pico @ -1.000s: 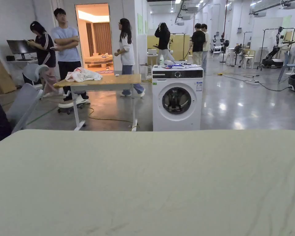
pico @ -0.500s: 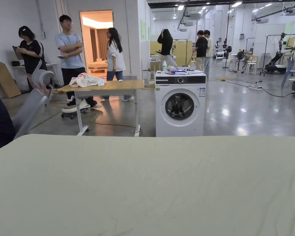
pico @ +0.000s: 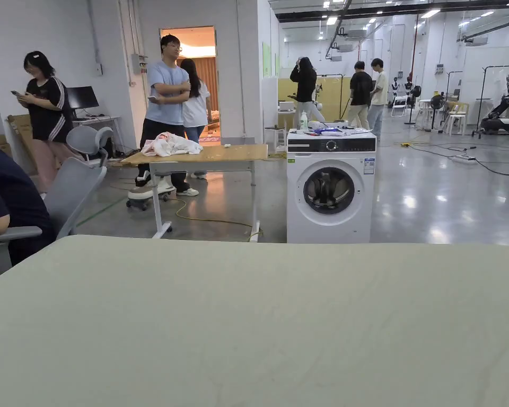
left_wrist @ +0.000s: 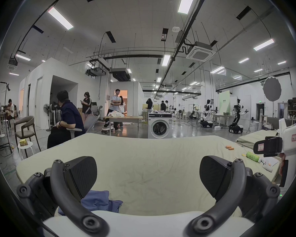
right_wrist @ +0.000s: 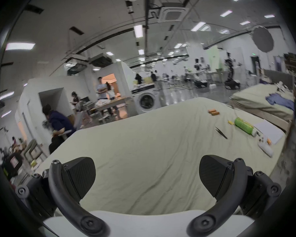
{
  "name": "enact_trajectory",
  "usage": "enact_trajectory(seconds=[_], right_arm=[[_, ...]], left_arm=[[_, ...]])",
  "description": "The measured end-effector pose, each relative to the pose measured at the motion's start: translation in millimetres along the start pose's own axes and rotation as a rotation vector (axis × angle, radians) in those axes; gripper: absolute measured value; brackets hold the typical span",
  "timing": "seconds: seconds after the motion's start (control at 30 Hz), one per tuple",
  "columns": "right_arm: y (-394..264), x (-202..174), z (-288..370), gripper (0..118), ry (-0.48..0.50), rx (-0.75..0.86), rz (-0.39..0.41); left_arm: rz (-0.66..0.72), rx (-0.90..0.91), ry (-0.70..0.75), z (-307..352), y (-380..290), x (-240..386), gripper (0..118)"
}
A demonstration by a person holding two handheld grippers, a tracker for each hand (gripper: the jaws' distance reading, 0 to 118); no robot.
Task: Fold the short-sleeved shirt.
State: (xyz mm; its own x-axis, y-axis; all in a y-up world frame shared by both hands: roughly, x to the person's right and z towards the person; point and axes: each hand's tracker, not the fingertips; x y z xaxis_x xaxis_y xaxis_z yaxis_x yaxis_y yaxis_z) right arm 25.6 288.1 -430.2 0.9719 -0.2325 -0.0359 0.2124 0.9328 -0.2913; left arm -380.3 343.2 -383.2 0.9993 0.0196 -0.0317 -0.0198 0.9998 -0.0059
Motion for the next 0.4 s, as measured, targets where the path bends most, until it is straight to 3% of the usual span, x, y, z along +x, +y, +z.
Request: enact_trajectory(seconds=[0.1, 0.17, 0.23, 0.27, 0.4], right_arm=[[-4.4, -1.0, 0.7, 118, 0.139, 0.047, 0.044], [-5.8, -3.5, 2.8, 118, 0.232, 0.051, 0.219], [-10.4, -15.3, 5.7, 118, 0.116, 0.092, 0.292], [-12.6, -19.4, 6.6, 118, 0.079, 0.110, 0.313], [-15.2, -16.0, 8.6, 118, 0.147, 0.131, 0.259]], left_arm=[[0.002, 0.001, -0.003, -1.3, -0.2, 1.3, 118], [-0.003, 0.006, -0.007, -1.0, -0.6, 3.0, 118], [-0.012, 0.015, -0.003, 0.5, -0.9, 4.6, 118], [-0.013, 0.014, 0.007, 0.8, -0.8, 5.0, 118], [-0.007, 0.020, 0.020, 2.9, -2.0, 2.3, 118]])
